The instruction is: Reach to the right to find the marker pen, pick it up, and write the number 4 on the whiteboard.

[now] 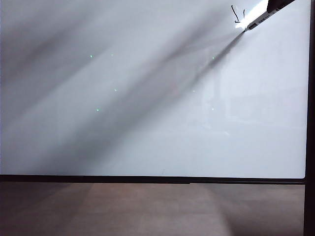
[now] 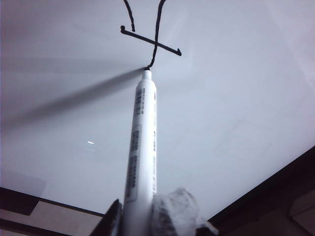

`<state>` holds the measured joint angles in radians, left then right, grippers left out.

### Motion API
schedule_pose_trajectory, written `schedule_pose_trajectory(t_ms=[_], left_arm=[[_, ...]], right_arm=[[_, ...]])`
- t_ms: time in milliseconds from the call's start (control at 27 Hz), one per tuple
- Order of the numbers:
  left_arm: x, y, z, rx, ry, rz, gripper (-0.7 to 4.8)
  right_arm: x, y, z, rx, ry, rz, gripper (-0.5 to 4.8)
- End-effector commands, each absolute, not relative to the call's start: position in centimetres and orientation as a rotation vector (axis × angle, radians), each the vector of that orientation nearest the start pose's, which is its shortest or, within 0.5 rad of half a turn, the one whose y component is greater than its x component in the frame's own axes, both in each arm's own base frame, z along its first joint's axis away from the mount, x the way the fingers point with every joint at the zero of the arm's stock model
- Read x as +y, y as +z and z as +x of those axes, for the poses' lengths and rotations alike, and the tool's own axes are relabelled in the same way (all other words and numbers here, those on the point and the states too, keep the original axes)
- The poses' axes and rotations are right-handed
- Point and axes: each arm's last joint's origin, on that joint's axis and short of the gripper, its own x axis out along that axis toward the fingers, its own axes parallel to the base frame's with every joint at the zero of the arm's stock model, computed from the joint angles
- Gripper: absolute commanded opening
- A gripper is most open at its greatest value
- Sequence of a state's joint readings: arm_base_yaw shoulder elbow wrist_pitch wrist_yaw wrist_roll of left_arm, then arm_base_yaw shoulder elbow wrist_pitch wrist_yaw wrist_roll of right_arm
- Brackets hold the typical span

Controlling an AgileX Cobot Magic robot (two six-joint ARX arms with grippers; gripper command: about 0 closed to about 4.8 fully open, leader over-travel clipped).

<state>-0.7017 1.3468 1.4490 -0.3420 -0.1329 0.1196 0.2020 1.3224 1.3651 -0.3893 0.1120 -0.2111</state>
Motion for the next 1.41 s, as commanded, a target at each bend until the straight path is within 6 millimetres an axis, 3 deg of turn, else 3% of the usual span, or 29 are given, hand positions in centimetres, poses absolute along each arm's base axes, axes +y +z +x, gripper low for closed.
schedule_pose_trajectory(t_ms=[37, 1409], left_arm=[[-18.5, 42.7, 22.5, 0.171, -0.582, 0.211, -0.05], [-18.5, 42.6, 22.4, 0.179, -0.583, 0.214, -0.05]], right_arm=[[5.4, 39.9, 28.2, 0.33, 0.125, -0.261, -0.02], [5.2, 41.1, 28.4, 0.213, 0.108, -0.244, -0.02]])
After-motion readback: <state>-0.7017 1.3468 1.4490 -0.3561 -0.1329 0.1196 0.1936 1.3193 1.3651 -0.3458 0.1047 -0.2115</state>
